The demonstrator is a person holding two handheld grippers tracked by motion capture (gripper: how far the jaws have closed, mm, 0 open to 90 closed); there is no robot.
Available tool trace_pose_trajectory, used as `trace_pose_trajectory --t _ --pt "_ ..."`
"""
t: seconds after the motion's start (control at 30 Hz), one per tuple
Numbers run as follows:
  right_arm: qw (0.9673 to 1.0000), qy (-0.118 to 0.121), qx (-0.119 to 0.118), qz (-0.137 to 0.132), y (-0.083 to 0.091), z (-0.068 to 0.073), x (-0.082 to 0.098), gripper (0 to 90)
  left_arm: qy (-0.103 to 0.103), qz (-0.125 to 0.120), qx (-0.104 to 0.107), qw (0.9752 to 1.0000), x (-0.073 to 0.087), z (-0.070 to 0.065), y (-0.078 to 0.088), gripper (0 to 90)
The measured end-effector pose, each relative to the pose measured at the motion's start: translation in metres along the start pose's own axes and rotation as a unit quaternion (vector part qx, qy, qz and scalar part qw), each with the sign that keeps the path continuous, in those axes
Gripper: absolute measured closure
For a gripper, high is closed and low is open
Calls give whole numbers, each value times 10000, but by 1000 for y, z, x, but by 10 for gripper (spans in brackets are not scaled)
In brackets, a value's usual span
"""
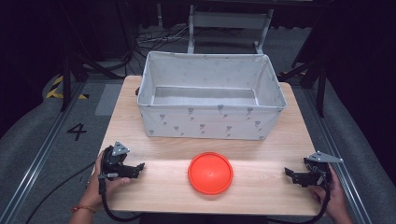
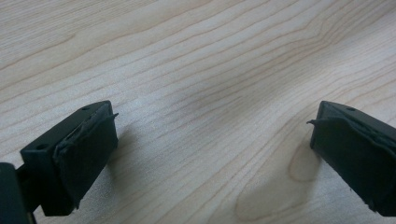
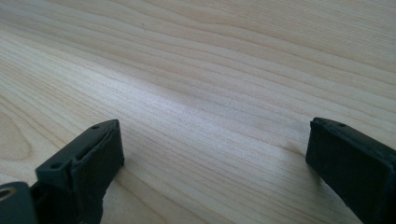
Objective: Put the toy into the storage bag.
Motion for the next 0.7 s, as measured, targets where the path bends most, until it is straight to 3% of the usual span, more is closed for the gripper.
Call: trace_pose_trajectory --t 0.7 --pt "10000 10 -12 7 0 0 0 40 -125 -44 64 9999 3 2 2 2"
Point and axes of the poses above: each handheld gripper's, and its own axes: y roughly backward along the jaws, x roughly out of its underside, z roughly to its left, the point moved 9 cm from there along -y, roughly forward along the jaws, and after that the axes turned 7 degrees about y, right-handed, at the moved point
